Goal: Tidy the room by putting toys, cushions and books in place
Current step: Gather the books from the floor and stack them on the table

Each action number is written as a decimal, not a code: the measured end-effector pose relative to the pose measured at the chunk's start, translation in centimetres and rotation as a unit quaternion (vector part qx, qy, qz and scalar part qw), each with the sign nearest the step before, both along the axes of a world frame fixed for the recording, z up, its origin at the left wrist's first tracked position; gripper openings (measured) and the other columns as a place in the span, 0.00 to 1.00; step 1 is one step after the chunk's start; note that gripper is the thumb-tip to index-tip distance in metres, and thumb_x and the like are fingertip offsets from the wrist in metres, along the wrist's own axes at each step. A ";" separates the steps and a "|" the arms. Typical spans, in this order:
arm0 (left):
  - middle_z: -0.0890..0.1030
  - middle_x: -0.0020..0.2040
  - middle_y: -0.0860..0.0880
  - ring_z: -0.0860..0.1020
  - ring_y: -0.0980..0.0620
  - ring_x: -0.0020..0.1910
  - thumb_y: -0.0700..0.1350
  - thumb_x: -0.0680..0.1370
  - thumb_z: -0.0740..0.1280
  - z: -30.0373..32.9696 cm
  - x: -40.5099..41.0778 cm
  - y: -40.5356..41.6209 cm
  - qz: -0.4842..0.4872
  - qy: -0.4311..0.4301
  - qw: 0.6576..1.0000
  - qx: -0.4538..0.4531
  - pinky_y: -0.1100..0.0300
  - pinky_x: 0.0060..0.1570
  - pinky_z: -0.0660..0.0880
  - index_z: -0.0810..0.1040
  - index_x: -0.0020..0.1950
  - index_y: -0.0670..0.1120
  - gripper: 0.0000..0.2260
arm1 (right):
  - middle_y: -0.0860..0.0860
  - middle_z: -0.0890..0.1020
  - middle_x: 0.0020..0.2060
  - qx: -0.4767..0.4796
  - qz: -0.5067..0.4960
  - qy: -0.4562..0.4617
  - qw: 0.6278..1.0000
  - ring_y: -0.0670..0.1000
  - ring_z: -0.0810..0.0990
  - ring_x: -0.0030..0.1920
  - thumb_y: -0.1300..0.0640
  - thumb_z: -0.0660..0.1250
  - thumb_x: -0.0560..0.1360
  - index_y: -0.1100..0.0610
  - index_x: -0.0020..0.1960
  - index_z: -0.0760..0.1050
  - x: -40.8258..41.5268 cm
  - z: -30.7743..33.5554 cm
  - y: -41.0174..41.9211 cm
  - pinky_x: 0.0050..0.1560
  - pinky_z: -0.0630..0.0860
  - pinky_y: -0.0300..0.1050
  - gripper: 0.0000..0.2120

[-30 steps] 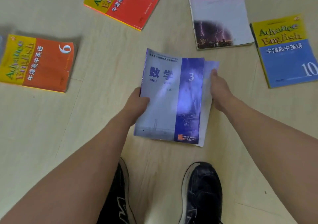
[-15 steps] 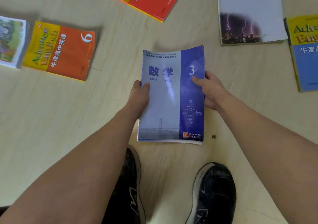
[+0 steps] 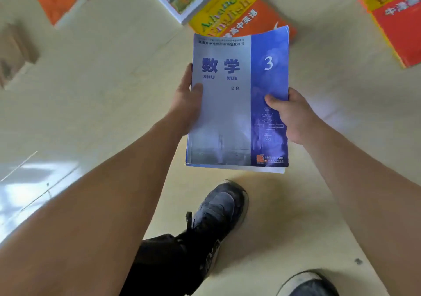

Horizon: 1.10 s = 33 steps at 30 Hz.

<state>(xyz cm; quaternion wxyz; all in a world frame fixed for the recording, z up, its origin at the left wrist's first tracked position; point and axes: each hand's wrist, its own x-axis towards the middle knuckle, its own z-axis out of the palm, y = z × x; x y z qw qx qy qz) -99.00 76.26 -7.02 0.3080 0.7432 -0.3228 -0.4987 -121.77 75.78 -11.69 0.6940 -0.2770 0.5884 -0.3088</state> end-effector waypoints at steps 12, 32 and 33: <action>0.79 0.58 0.52 0.78 0.60 0.37 0.37 0.83 0.53 13.1 18.0 20.2 0.349 -0.144 0.926 -0.018 0.71 0.32 0.75 0.61 0.79 0.54 0.25 | 0.53 0.84 0.47 -0.013 0.364 -0.067 0.929 0.58 0.83 0.48 0.61 0.66 0.77 0.51 0.50 0.77 27.1 9.3 6.5 0.56 0.78 0.62 0.06; 0.79 0.51 0.45 0.78 0.43 0.50 0.48 0.83 0.56 33.7 9.7 62.5 0.723 -0.312 0.610 0.086 0.46 0.55 0.75 0.74 0.51 0.44 0.10 | 0.56 0.84 0.50 -0.008 0.697 -0.239 0.676 0.56 0.85 0.44 0.60 0.66 0.78 0.58 0.61 0.73 37.1 29.6 44.4 0.39 0.83 0.50 0.11; 0.79 0.52 0.44 0.78 0.43 0.51 0.47 0.83 0.56 34.2 9.3 63.4 0.728 -0.313 0.604 0.086 0.47 0.55 0.75 0.74 0.53 0.43 0.10 | 0.55 0.84 0.50 -0.009 0.700 -0.237 0.674 0.56 0.85 0.44 0.57 0.66 0.79 0.58 0.60 0.73 36.9 30.3 45.4 0.40 0.83 0.50 0.11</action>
